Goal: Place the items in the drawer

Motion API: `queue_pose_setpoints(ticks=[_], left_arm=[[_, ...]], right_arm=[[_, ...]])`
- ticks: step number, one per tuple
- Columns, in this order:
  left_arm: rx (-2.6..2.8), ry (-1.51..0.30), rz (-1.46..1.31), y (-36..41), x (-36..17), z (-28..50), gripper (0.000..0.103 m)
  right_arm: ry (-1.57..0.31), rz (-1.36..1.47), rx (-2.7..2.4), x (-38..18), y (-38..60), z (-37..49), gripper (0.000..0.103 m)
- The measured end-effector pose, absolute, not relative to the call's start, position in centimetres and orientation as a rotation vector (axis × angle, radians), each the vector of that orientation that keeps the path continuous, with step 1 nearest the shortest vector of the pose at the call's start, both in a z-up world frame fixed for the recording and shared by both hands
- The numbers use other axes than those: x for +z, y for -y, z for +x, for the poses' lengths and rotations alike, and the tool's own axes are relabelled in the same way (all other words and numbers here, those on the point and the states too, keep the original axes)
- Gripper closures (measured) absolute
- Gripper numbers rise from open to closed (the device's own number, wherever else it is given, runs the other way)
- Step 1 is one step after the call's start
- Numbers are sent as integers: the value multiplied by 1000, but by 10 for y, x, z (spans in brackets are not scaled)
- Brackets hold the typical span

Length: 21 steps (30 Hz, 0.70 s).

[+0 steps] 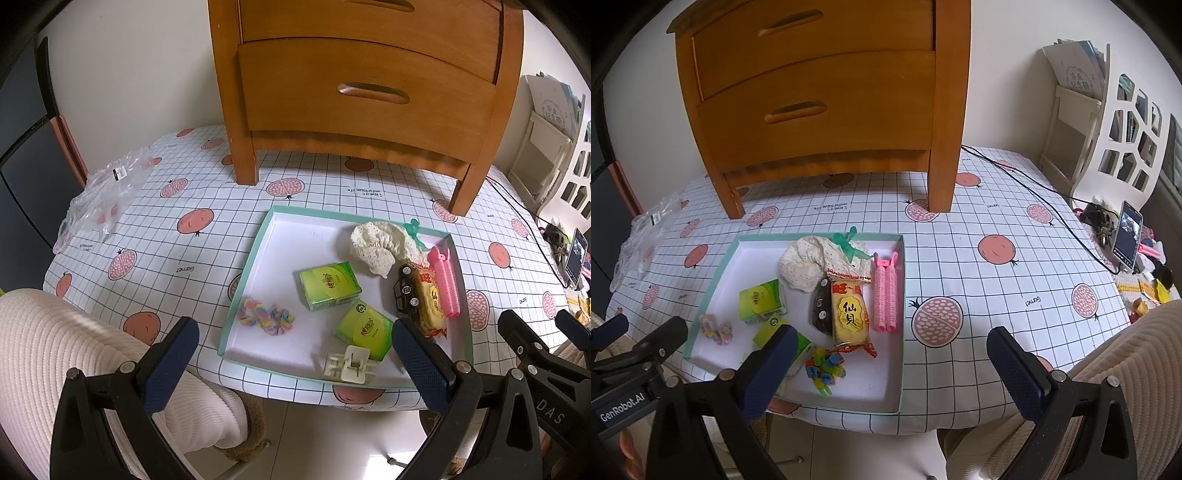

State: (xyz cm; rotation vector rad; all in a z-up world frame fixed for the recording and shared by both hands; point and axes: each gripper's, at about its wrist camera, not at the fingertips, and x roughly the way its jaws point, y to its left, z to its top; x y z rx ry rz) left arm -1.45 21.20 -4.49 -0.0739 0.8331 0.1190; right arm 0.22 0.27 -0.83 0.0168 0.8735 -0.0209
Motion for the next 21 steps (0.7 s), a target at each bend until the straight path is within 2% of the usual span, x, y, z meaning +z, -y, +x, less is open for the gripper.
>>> queue_pose_setpoints(ticks=[13,21], left_arm=[[116,-849,-92,-214,-48,-11,0],[106,-874,-129,-222,-50,12,0]], right_arm=[[-869,28,-15,-7,-2,3,0],[-803,44,-11,12,1,16,0]])
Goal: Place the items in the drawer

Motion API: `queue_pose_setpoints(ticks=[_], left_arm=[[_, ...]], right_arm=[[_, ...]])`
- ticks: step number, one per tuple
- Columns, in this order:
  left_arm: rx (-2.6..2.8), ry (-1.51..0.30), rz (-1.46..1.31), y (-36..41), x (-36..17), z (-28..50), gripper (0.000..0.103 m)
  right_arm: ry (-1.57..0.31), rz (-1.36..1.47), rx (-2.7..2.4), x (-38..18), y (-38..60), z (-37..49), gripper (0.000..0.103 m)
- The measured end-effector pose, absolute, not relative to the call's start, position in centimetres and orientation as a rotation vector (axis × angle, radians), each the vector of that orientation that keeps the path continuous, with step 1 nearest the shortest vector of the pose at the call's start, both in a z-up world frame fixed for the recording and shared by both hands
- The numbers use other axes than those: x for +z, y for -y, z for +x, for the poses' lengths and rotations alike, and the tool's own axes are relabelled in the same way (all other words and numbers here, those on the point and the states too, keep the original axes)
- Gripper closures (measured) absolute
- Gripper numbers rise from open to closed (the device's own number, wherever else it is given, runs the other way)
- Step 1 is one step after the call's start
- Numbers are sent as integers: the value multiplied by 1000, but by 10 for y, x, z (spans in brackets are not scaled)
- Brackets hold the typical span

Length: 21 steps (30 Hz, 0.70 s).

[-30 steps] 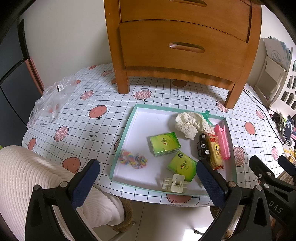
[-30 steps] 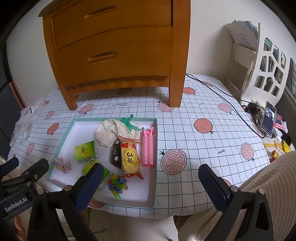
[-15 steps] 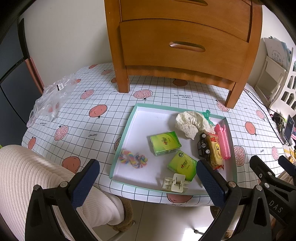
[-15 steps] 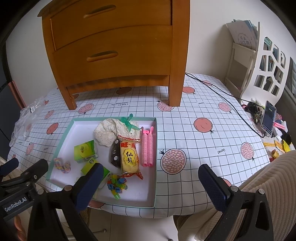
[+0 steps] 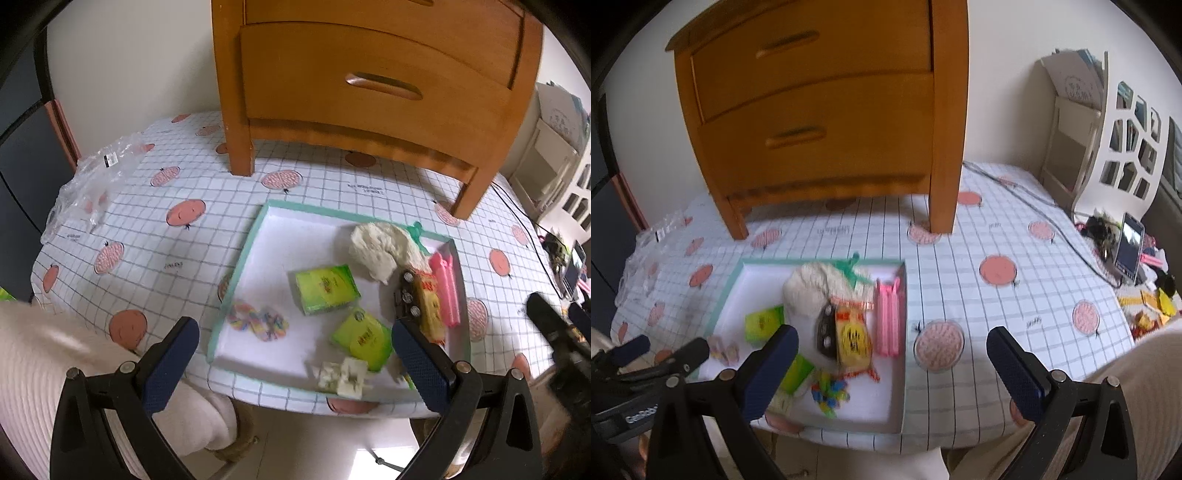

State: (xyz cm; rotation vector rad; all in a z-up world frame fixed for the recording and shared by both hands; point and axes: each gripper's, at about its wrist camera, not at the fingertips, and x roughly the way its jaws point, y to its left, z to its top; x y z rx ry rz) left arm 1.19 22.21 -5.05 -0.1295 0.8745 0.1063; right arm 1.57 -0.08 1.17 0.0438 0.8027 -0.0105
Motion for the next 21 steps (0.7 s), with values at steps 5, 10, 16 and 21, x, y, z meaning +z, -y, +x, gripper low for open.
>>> queue_pose_setpoints(ticks=[5,10,16,21], left_arm=[[57,-845,-134,-230,-36,33,0],[10,-795,-114,-232,-15,60,0],[-62,-747,-170,-239,9,99,0],[-115,-664,-167,-245,32,126,0]], right_arm=[[-762,93,8,32,12,40,0],[-772,160,4,44,28,69,0],[-756,178,-19,63,45,103,0],[-678,157,-29,88,56,133,0]])
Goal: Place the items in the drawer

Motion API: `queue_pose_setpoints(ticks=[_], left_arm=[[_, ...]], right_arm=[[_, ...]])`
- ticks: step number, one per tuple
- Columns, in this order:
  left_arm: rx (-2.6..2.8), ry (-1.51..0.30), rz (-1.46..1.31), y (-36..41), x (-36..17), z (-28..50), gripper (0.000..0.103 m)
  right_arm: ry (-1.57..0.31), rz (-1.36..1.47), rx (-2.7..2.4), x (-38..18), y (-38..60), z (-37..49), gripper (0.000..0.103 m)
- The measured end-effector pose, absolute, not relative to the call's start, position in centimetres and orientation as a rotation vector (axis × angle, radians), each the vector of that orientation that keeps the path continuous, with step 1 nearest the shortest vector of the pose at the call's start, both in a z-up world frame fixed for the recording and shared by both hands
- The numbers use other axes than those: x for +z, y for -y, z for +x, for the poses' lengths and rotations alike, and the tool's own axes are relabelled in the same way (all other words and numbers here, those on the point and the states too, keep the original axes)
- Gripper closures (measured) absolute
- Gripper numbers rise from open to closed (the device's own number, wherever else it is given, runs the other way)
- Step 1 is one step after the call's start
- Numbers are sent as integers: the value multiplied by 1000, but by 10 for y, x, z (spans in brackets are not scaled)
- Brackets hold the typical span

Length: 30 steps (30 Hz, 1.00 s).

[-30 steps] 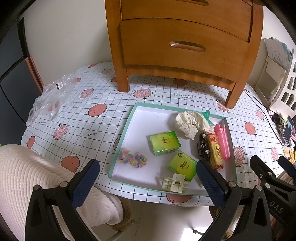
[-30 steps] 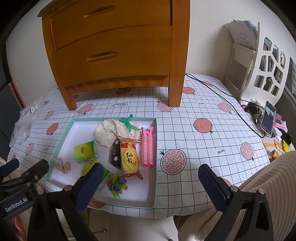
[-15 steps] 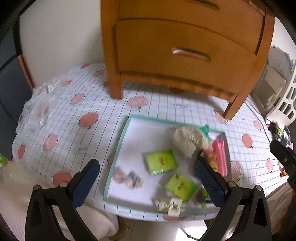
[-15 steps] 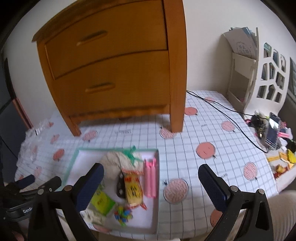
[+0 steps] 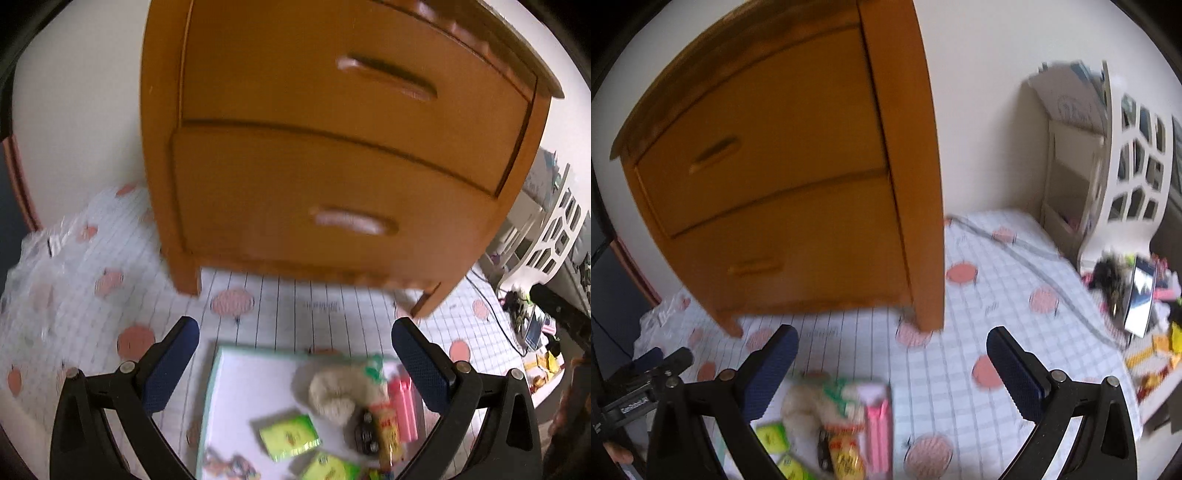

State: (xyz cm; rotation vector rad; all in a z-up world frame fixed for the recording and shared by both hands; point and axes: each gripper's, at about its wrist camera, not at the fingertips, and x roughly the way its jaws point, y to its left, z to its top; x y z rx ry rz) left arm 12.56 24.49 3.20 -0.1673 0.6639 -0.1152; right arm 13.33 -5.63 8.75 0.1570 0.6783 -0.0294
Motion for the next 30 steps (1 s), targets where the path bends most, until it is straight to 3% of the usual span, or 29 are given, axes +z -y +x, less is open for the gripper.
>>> queue_pose_setpoints(ticks=[5,15,30], left_arm=[[-118,-675,-184,-260,44,151,0],[-54,-664,-248,-306,42,195,0],[-201,-613,-294,-335,47,239,0]], right_arm=[[-596,148,7,100,63,156,0],[-705,129,101,73,55,208,0],[-664,85,196,63,48,252,0]])
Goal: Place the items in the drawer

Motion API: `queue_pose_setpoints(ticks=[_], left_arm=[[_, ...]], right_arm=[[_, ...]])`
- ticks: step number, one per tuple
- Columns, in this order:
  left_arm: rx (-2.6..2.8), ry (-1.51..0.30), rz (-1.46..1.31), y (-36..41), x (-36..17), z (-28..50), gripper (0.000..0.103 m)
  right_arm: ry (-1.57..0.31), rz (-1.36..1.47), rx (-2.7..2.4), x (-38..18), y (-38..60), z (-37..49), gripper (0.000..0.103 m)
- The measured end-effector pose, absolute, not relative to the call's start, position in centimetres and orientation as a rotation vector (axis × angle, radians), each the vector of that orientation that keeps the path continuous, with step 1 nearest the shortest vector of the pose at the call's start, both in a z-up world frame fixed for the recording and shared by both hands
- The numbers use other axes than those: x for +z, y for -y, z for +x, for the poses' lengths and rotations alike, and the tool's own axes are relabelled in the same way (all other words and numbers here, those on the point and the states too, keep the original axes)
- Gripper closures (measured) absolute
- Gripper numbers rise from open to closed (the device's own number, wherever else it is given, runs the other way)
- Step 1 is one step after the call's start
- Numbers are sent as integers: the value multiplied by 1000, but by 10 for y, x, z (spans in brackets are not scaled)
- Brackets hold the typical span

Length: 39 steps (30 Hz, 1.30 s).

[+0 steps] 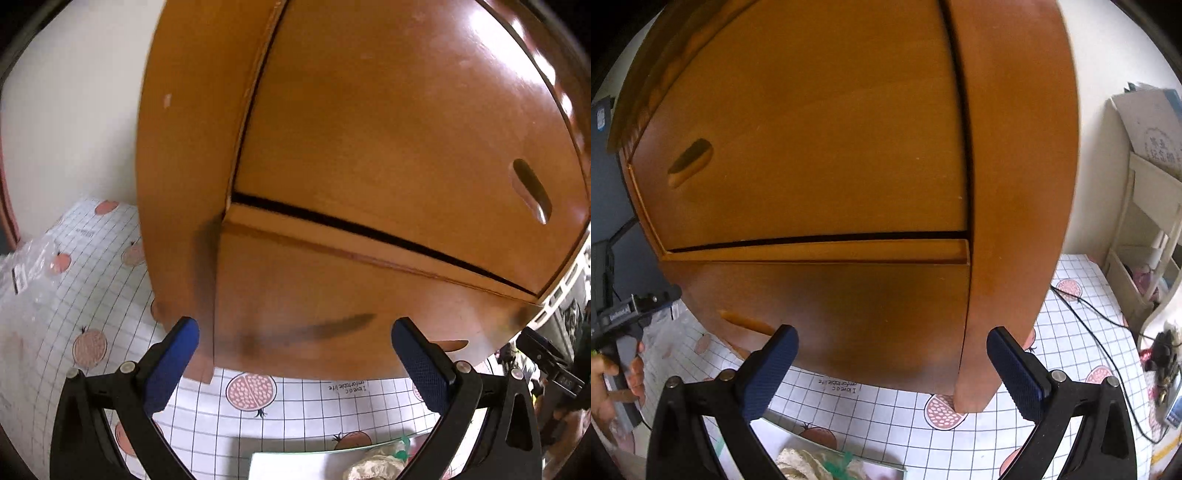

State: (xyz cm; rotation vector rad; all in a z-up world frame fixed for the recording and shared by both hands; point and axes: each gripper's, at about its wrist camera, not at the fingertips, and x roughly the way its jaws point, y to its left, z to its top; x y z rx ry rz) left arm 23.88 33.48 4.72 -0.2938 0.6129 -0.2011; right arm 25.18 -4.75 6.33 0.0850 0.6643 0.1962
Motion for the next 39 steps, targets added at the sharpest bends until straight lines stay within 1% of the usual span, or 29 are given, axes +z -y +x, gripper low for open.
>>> queue_pose_setpoints(ticks=[4,15,20,27,39], left_arm=[[-214,-589,-259,-335,54,239,0],[-248,-552,-281,-344,59,240,0],[-265,-530,-279,-336,58,240,0],[-242,-531,-201,-325,57,239,0],[-222,-543,-126,-318,55,221,0]], right_arm=[[-669,78,203,60,46,256,0],[-672,65,224,53,32,261,0],[-671,52,222,51,27,261,0],[-663,21,207,30,19,262,0],[-664,35,221,34,23,243,0]])
